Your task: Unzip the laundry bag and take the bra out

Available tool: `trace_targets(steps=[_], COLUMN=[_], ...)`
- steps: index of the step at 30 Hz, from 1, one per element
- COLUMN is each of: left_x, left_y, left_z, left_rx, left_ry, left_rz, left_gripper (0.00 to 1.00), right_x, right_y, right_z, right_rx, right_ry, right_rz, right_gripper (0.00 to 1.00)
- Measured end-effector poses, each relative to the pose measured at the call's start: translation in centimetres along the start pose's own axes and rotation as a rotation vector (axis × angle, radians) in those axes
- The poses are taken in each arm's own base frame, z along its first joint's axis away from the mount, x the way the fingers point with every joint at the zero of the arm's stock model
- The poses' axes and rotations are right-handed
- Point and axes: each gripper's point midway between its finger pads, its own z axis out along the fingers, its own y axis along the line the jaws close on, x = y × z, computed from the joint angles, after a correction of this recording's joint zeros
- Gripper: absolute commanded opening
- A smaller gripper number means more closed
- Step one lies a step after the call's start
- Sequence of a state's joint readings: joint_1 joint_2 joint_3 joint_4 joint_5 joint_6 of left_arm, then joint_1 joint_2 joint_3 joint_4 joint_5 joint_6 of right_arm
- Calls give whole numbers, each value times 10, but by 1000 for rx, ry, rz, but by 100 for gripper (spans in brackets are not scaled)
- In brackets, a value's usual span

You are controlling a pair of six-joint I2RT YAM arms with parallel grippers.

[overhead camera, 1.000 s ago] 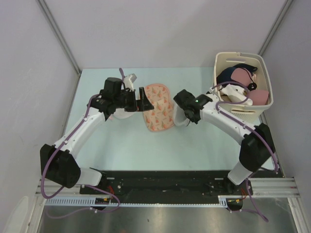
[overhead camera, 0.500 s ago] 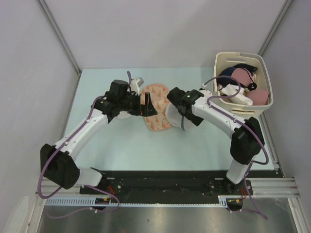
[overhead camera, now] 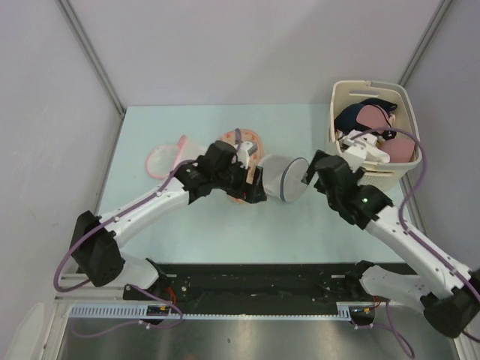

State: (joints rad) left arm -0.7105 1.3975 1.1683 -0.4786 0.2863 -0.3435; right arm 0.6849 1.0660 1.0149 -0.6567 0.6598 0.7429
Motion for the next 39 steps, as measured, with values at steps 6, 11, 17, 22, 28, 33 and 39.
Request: trace_targets(steps=[6,11,17,22,28,33,39], left_x=[43,49,15,-15,-33,-50,-117], left_y=[-25,-23,-5,0,-2,-15,-6], left_z=[46,82,113,139,171,154,75], left_rx=[-9,-135,-294,-350,-367,-261,62], left_ry=[77,51,-90,-171,-190,-146,-160], left_rz=[-42,-79,-133,-149,-154,-165,-337], left_gripper=[88,88,85,58,0,0,0], right_x=[-25,-27,-32,-33,-29,-18,8], right_y=[-40,-59,-78,-84,-90,-92,-61], right_z=[-16,-20,-38,-49,-56,-57,-50], right_rx=[22,48,46,30,26,13,-185], right_ry=[-64,-65,-83,-90,-81,-44,72], right_rz=[62,68,97,105,105,77,67], right_gripper=[98,98,97,96,96,98,98])
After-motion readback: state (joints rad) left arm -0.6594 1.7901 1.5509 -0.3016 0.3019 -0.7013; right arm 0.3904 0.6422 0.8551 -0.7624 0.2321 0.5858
